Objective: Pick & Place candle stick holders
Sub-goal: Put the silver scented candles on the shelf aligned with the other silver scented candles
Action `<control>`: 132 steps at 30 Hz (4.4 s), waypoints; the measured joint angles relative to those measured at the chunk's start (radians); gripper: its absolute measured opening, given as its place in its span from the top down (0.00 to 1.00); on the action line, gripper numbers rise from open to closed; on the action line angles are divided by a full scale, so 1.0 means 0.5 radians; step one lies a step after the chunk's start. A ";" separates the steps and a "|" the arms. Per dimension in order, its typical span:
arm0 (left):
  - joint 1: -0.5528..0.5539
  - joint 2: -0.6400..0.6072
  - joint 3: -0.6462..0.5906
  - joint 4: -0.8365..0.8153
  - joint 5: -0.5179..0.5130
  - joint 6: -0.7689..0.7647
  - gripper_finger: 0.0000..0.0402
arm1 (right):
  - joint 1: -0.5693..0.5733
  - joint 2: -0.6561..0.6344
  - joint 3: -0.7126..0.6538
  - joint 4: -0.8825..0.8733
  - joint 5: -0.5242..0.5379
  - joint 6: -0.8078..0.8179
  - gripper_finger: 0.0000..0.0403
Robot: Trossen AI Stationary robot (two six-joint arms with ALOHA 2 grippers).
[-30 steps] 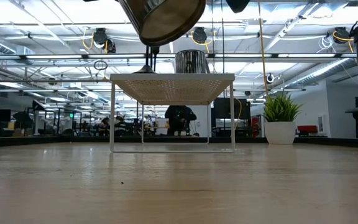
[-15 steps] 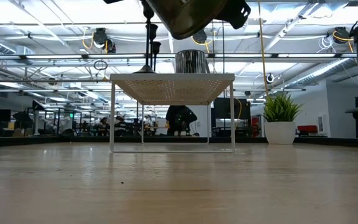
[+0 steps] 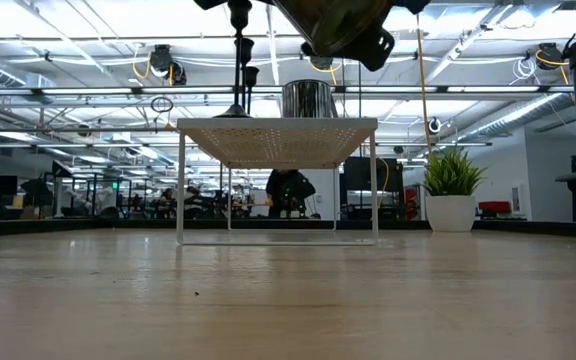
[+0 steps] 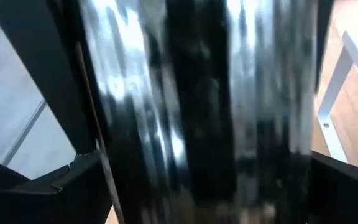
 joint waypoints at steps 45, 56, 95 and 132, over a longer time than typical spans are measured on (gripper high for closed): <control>0.047 0.002 0.000 0.105 0.113 0.104 0.13 | -0.034 0.001 -0.072 0.216 0.002 0.146 0.09; 0.046 0.002 0.001 0.122 0.145 0.091 0.13 | -0.031 0.001 -0.072 0.221 -0.007 0.110 0.15; -0.174 -0.430 -0.012 -0.584 -0.173 0.093 0.09 | 0.002 -0.202 -0.074 0.024 0.615 -0.099 0.16; -0.681 -1.713 -1.773 0.193 -1.056 -0.497 0.09 | -0.431 0.092 -0.599 1.323 0.909 -0.158 0.16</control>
